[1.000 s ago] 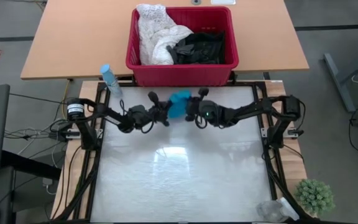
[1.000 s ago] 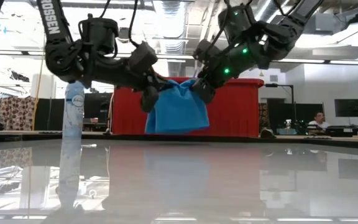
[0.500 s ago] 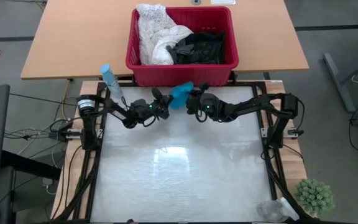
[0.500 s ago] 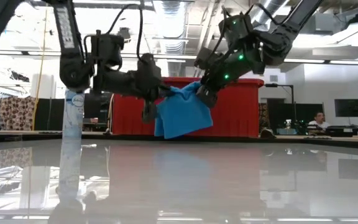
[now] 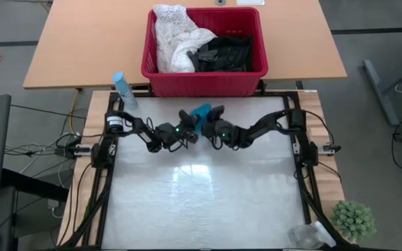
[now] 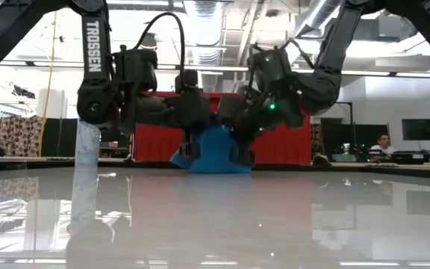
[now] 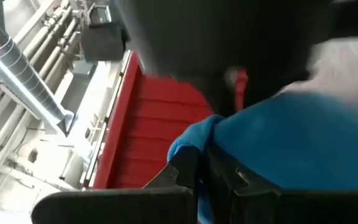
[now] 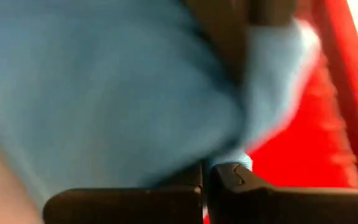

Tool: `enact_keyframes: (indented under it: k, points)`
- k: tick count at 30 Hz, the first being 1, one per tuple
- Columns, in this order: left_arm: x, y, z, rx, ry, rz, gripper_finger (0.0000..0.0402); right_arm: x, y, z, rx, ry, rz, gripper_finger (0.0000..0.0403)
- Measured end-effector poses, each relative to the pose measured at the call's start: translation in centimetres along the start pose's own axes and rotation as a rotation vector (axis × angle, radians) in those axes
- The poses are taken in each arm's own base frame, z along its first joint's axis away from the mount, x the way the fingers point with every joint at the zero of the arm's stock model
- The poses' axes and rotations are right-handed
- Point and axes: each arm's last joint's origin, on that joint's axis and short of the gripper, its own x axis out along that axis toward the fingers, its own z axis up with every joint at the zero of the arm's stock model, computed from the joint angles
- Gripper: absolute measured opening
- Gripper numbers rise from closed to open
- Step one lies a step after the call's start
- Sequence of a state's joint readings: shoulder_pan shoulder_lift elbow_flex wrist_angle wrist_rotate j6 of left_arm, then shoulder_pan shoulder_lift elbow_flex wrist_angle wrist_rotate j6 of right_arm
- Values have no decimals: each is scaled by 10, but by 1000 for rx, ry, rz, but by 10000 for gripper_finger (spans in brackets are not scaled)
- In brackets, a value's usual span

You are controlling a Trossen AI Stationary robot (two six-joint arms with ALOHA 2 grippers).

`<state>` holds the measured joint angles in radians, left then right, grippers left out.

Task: Fold laundry
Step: Fold the blue shorts

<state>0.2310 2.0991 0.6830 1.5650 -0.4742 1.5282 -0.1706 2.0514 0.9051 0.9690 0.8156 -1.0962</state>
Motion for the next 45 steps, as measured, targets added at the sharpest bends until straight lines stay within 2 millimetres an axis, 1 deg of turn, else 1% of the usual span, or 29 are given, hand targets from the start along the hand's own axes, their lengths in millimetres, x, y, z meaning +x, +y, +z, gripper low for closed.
enact_keyframes:
  k: [3, 6, 9, 12, 15, 17, 22, 25, 29, 33, 36, 39, 43, 45]
  points:
    - [-6, 0, 11, -30, 9, -2, 0, -11, 5, 9, 42, -15, 11, 19]
    - [-11, -1, 18, -59, 42, -5, 0, -20, 11, 14, 62, 20, 11, 19]
    - [-21, -5, 20, -69, 58, -27, 0, -29, 18, 15, 85, 48, 26, 22]
    - [-31, -9, 19, -60, 84, -52, 0, -38, 25, 13, 128, 52, 34, 26]
    - [-41, -14, 17, -37, 108, -79, 0, -45, 24, 9, 167, 60, 33, 22]
    - [-42, -15, 16, -46, 134, -80, 0, -47, 19, 9, 204, 57, 28, 21]
    - [-41, -15, 15, -50, 125, -80, 0, -39, 5, 5, 269, 69, -10, 39]
    - [-35, -13, 12, -30, 131, -69, 0, -31, -3, 0, 293, 80, -43, 42]
    - [-22, -9, 1, 4, 171, -46, 0, -18, -14, -7, 322, 92, -98, 36]
    - [-12, -5, -12, -32, 218, -22, 0, -9, -21, -15, 352, 112, -129, 32]
    - [-10, -5, -15, -56, 217, -19, 0, -11, -21, -13, 358, 107, -131, 35]
    - [-10, -4, -15, -31, 209, -19, 0, -15, -19, -9, 356, 92, -123, 36]
    - [-8, 8, -14, -78, 197, 17, 0, -21, -17, -3, 366, 68, -119, 33]
    - [-8, 11, -14, -108, 211, 29, 0, -23, -16, -1, 368, 59, -116, 33]
